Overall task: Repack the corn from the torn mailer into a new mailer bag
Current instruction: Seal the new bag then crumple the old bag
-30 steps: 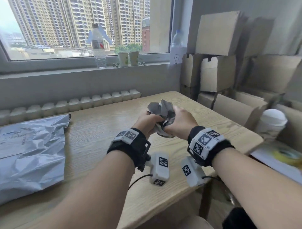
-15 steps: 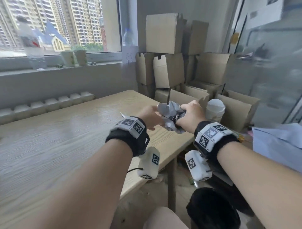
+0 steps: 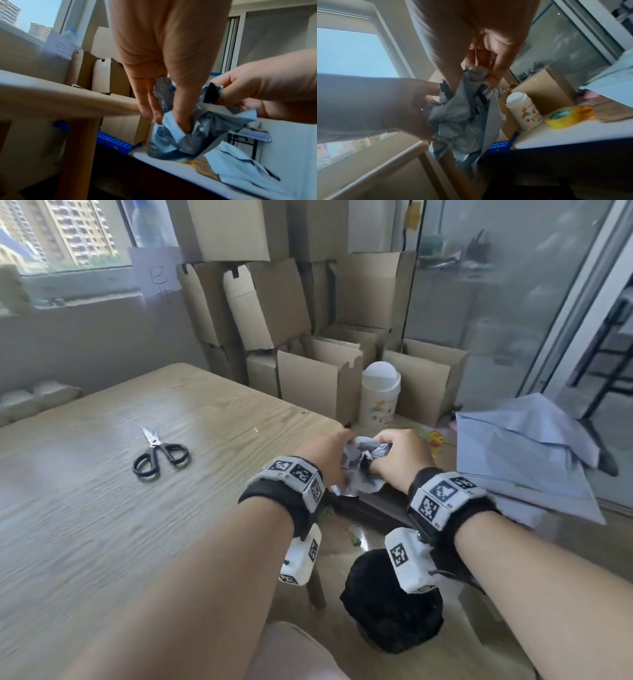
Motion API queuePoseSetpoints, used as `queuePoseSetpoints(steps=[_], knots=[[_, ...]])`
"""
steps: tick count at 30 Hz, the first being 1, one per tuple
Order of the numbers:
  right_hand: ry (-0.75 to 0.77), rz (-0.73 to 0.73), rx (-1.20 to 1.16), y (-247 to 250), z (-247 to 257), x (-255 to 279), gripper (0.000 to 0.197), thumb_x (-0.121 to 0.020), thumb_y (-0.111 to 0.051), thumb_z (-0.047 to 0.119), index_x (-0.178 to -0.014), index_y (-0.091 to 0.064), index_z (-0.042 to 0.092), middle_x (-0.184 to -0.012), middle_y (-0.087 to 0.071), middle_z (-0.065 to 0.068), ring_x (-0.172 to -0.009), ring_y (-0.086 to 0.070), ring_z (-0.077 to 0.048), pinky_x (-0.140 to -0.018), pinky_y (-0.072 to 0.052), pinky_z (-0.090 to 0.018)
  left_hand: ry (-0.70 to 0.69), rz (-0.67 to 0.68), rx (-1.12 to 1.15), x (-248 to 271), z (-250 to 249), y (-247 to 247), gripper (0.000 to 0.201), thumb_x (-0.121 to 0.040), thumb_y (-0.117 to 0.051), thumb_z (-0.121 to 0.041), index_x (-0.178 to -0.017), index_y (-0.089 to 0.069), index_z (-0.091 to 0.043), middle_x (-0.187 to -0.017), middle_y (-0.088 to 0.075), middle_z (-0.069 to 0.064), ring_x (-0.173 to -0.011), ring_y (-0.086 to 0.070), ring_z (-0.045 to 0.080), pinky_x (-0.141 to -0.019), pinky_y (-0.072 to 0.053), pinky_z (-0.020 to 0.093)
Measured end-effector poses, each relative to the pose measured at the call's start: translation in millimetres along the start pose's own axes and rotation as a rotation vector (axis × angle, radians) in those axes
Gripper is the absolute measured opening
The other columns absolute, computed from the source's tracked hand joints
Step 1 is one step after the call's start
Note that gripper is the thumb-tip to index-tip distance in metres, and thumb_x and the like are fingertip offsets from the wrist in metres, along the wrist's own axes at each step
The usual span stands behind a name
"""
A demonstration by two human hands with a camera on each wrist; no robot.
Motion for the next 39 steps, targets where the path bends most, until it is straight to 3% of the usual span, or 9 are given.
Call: queuePoseSetpoints(steps=[8, 11, 14, 18, 21, 25, 28, 35, 39], knots=[[-0.111, 0.021, -0.036, -24.1, -76.9, -5.6, 0.02, -0.067, -0.067, 0.007, -0.084, -0.06, 0.017, -0.093, -0.064, -0.011, -0.088, -0.058, -0.028, -0.068, -0.036, -0.023, 0.075, 0.038, 0.082, -34.6, -17.5, -66.2, 0.024, -0.081, -0.062, -0.027, -0.104, -0.058, -0.021, -0.108, -0.06, 0.003, -0.101, -0.058, 0.026, -0.073, -0.042, 0.032], [-0.153, 0.161, -0.048, -49.3, -94.6, -3.9, 0.044, -0.066, -0.073, 0.009, -0.107, -0.056, 0.013, -0.113, -0.048, -0.011, -0.1, -0.054, -0.027, -0.081, -0.041, -0.025, 0.117, 0.022, 0.05, -45.8, -18.1, -87.5, 0.016, -0.083, -0.06, -0.018, -0.098, -0.062, -0.017, -0.111, -0.05, 0.007, -0.104, -0.052, 0.026, -0.075, -0.041, 0.036], [-0.185, 0.236, -0.13, -68.6, -110.2, -3.1, 0.063, -0.064, -0.076, 0.016, -0.121, -0.05, 0.016, -0.122, -0.048, -0.008, -0.109, -0.053, -0.023, -0.094, -0.042, -0.026, 0.214, 0.096, 0.108, -55.6, -4.9, -113.7, 0.012, -0.081, -0.063, -0.015, -0.093, -0.066, -0.014, -0.1, -0.062, 0.007, -0.094, -0.063, 0.027, -0.072, -0.048, 0.033], [-0.244, 0.187, -0.129, -82.1, -136.1, -6.9, 0.06, -0.063, -0.079, 0.03, -0.117, -0.053, 0.02, -0.117, -0.055, -0.002, -0.105, -0.056, -0.019, -0.094, -0.047, -0.033, 0.33, 0.165, 0.263, -62.5, 8.8, -154.3, 0.01, -0.081, -0.062, -0.021, -0.074, -0.067, -0.015, -0.079, -0.067, 0.004, -0.08, -0.066, 0.025, -0.068, -0.049, 0.029], [-0.277, 0.201, -0.036, -100.0, -158.5, -4.1, 0.043, -0.067, -0.077, 0.019, -0.102, -0.052, 0.019, -0.11, -0.042, -0.003, -0.087, -0.056, -0.021, -0.085, -0.05, -0.032, 0.398, 0.247, 0.423, -64.9, 10.2, -193.5, 0.02, -0.078, -0.064, -0.021, -0.059, -0.06, -0.02, -0.069, -0.064, -0.001, -0.068, -0.062, 0.019, -0.057, -0.046, 0.024], [-0.403, 0.215, -0.029, -131.3, -202.6, 8.3, 0.027, -0.071, -0.071, 0.013, -0.09, -0.053, 0.016, -0.105, -0.04, -0.004, -0.078, -0.053, -0.022, -0.071, -0.047, -0.028, 0.414, 0.351, 0.63, -67.1, 8.3, -244.4, 0.01, -0.07, -0.071, -0.013, -0.075, -0.071, -0.022, -0.084, -0.073, 0.0, -0.082, -0.07, 0.018, -0.078, -0.06, 0.035], [-0.471, 0.234, -0.03, -154.3, -230.4, 16.7, 0.022, -0.073, -0.071, 0.018, -0.084, -0.053, 0.019, -0.101, -0.046, -0.001, -0.079, -0.052, -0.02, -0.059, -0.037, -0.025, 0.431, 0.424, 0.701, -66.4, 10.2, -285.6, 0.032, -0.069, -0.071, -0.006, -0.099, -0.074, -0.018, -0.099, -0.072, 0.005, -0.093, -0.068, 0.021, -0.084, -0.058, 0.037], [-0.601, 0.285, -0.091, -191.1, -288.0, 25.7, 0.024, -0.072, -0.071, 0.015, -0.093, -0.058, 0.018, -0.108, -0.046, -0.004, -0.078, -0.05, -0.016, -0.073, -0.038, -0.023, 0.451, 0.588, 0.925, -70.3, 2.1, -358.2, 0.037, -0.08, -0.067, 0.003, -0.115, -0.069, -0.009, -0.098, -0.073, 0.016, -0.092, -0.069, 0.028, -0.088, -0.055, 0.037], [-0.678, 0.417, -0.107, -214.5, -324.5, 38.4, 0.049, -0.073, -0.073, 0.015, -0.118, -0.056, 0.022, -0.124, -0.043, -0.003, -0.093, -0.05, -0.014, -0.085, -0.039, -0.02, 0.424, 0.68, 0.886, -72.1, -6.6, -393.4, 0.042, -0.087, -0.053, 0.006, -0.128, -0.056, -0.002, -0.098, -0.058, 0.009, -0.087, -0.058, 0.023, -0.091, -0.054, 0.039]])
Point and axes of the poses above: each hand's wrist, its own x-axis away from the middle knuckle, its own y-axis out of the back of the hand, z = x × y, the point moved 9 cm from there along -x, towards the middle knuckle
